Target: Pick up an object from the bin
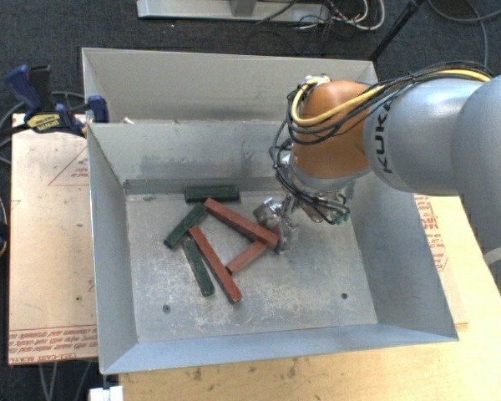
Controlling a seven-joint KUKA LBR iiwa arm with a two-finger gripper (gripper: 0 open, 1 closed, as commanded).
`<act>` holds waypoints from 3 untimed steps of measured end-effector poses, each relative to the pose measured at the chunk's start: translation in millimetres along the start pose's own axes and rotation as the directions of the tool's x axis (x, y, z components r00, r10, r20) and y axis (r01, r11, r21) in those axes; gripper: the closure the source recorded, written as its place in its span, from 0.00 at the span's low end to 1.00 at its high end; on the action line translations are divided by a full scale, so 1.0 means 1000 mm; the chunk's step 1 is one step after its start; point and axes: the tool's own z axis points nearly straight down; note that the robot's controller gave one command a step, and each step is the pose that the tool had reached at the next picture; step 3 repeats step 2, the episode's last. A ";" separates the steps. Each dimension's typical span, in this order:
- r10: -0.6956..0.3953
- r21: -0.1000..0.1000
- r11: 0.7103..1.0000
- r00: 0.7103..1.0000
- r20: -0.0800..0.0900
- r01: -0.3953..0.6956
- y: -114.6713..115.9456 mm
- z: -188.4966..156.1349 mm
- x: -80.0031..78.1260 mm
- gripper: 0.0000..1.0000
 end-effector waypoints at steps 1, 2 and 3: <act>-0.420 0.002 0.908 0.908 0.002 0.420 0.035 -0.099 0.001 1.00; -0.392 0.006 0.920 0.920 0.003 0.392 0.015 -0.160 0.008 1.00; -0.392 0.006 0.920 0.920 0.003 0.392 0.015 -0.160 0.008 1.00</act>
Offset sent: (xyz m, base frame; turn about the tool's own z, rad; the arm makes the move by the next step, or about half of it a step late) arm -0.0202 0.0274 0.0978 -0.4349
